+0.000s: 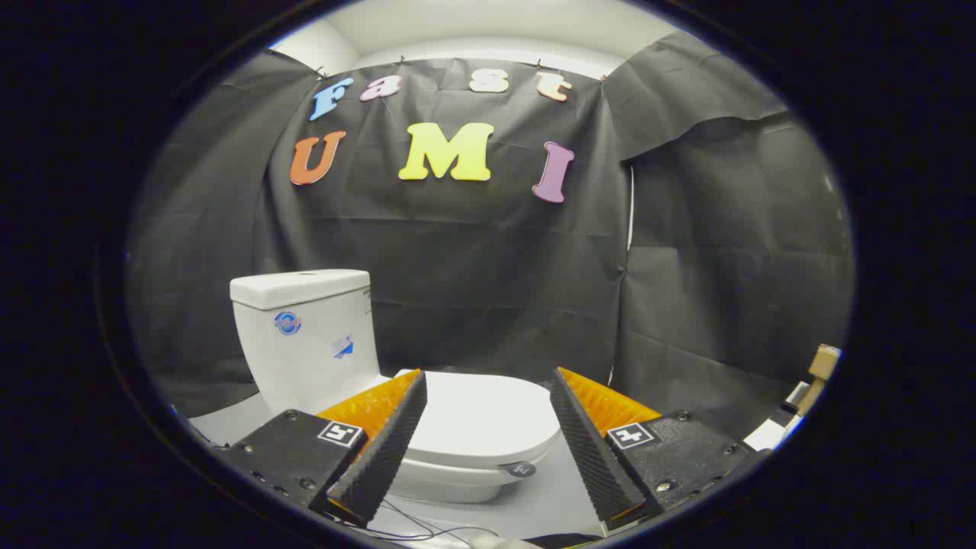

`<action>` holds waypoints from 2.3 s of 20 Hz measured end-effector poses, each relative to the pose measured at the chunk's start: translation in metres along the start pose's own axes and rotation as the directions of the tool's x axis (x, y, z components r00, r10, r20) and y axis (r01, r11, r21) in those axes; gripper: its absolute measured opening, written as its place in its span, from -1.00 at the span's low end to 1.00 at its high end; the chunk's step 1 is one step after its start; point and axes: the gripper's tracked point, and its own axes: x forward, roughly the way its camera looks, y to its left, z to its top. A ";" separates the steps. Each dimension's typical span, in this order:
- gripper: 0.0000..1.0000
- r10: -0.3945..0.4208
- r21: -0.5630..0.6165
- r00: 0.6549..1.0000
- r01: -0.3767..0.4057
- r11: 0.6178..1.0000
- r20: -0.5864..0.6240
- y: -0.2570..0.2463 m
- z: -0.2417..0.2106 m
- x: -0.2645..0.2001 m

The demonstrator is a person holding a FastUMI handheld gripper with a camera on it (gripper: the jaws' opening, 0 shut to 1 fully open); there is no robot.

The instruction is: Open the toilet lid.

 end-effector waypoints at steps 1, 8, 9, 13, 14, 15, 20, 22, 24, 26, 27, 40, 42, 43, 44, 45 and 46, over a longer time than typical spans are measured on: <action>1.00 0.000 -0.003 1.000 0.000 1.000 0.001 0.001 0.001 0.001; 1.00 -0.001 -0.008 1.000 0.001 1.000 0.002 0.000 0.002 0.003; 1.00 -0.001 -0.011 1.000 0.001 1.000 0.000 0.001 0.002 0.003; 1.00 0.004 -0.013 1.000 -0.004 1.000 -0.004 0.002 0.001 0.004; 1.00 0.004 -0.013 1.000 -0.004 1.000 -0.006 0.002 -0.001 0.006; 1.00 0.003 -0.012 1.000 -0.003 1.000 -0.006 0.002 0.000 0.007; 1.00 0.001 -0.016 1.000 -0.001 1.000 -0.004 -0.005 -0.004 0.027; 1.00 -0.002 0.019 1.000 0.003 1.000 -0.020 -0.010 -0.006 0.038; 1.00 -0.013 0.022 0.999 0.014 1.000 -0.040 -0.019 -0.009 0.053; 1.00 -0.019 0.032 0.998 0.020 0.999 -0.052 -0.031 -0.011 0.064; 1.00 -0.023 0.039 0.998 0.026 0.999 -0.058 -0.038 -0.012 0.069; 1.00 0.089 0.253 0.923 0.009 0.967 -0.374 -0.094 -0.141 0.124; 0.98 0.121 0.310 0.890 0.024 0.950 -0.439 -0.094 -0.170 0.129; 0.98 0.132 0.340 0.876 0.038 0.940 -0.464 -0.095 -0.179 0.132; 0.97 0.150 0.377 0.858 0.054 0.925 -0.491 -0.095 -0.192 0.134; 0.98 0.166 0.414 0.839 0.077 0.907 -0.518 -0.097 -0.202 0.135; 0.97 0.185 0.457 0.825 0.099 0.884 -0.535 -0.100 -0.212 0.133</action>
